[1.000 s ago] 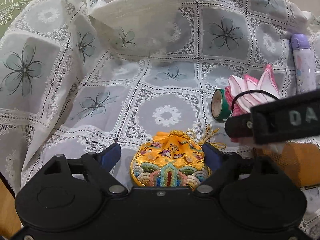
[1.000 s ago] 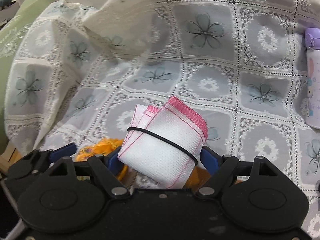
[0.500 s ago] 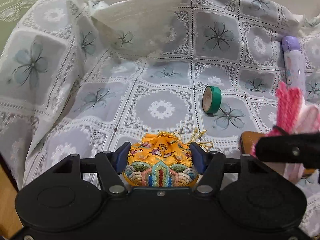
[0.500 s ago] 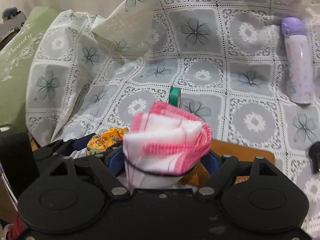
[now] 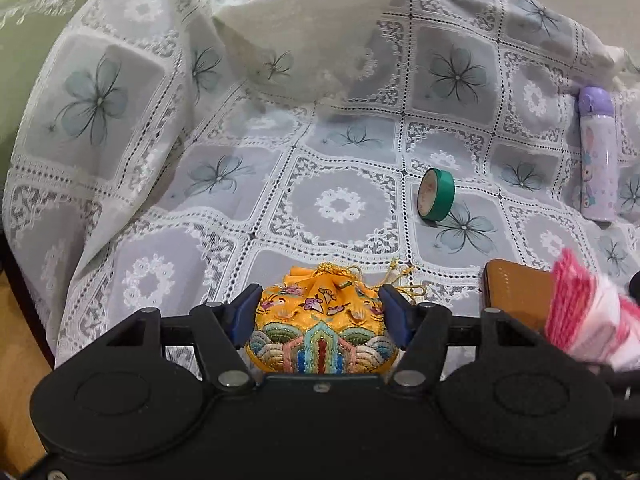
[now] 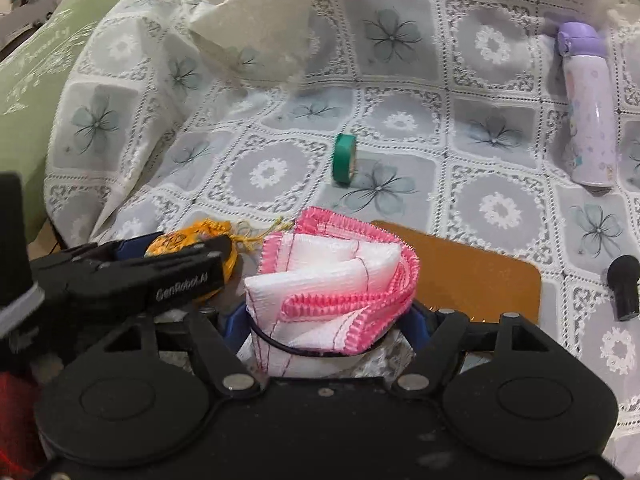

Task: Organize soft objects
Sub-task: 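Lift and carry the yellow pouch toward the basket with the left gripper while the right carries the towel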

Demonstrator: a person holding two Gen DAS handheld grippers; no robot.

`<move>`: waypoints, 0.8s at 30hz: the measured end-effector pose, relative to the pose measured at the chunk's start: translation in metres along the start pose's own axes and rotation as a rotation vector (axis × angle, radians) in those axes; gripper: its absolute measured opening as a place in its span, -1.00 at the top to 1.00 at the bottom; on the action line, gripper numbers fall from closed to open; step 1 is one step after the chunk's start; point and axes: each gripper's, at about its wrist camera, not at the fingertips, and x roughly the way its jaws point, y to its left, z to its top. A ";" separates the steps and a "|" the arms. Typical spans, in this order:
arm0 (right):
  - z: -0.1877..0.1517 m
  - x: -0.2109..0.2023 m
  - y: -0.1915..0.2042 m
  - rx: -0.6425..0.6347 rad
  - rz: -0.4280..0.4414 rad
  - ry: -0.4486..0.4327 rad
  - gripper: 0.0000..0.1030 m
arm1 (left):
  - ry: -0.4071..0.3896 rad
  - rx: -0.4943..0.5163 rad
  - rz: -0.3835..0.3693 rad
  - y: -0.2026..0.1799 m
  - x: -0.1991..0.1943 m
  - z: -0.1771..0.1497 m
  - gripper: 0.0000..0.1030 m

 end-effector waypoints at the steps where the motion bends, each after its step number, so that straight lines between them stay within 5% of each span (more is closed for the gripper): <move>1: -0.002 -0.002 0.000 0.002 0.011 0.006 -0.44 | 0.004 -0.008 -0.005 0.001 -0.001 -0.001 -0.14; 24: -0.101 -0.108 -0.057 0.235 -0.036 -0.004 -0.45 | 0.061 0.075 -0.088 -0.072 -0.102 -0.034 -0.15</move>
